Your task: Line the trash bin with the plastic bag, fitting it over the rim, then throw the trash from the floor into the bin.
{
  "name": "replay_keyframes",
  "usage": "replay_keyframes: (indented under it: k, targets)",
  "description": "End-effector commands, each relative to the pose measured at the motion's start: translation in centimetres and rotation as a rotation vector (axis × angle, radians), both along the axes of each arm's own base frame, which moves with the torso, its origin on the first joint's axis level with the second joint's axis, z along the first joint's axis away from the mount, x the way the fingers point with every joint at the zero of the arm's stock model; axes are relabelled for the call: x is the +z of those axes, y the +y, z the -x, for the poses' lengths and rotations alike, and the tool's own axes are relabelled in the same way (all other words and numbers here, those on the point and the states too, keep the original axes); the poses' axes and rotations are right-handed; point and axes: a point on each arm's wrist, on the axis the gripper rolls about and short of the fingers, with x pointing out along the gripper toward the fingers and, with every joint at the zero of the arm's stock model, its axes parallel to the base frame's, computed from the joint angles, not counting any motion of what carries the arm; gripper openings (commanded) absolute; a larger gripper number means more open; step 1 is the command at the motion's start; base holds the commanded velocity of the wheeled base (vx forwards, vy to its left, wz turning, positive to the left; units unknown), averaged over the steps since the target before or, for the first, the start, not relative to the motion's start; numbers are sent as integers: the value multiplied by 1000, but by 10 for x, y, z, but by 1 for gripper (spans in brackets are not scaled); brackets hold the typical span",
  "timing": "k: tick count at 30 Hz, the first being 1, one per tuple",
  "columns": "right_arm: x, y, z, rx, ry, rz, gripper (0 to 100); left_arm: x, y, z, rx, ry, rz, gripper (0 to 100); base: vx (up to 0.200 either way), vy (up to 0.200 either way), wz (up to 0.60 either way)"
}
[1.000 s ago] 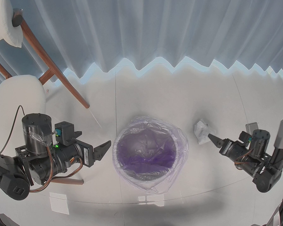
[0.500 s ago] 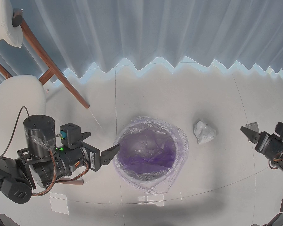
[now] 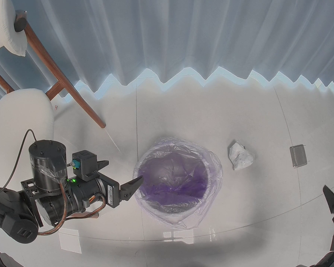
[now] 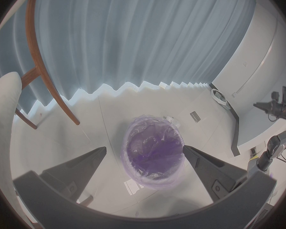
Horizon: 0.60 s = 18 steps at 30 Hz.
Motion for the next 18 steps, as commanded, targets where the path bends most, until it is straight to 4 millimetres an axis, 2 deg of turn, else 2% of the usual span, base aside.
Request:
replay_keyframes:
  k: [1, 4, 13, 18]
  targets:
    - [-62, -9, 51, -91, -89, 159, 100, -4, -3, 3, -20, 16, -13, 100, 0, 0, 0]
    - [-62, -9, 51, -82, -95, 237, 100, -7, -5, 1, -23, 28, -20, 100, 0, 0, 0]
    - [-62, -9, 51, -82, -97, 218, 100, -25, 4, 8, 15, 137, -36, 100, 0, 0, 0]
    - [-62, -9, 51, -83, -98, 214, 100, -40, -3, -8, 46, 190, -55, 100, 0, 0, 0]
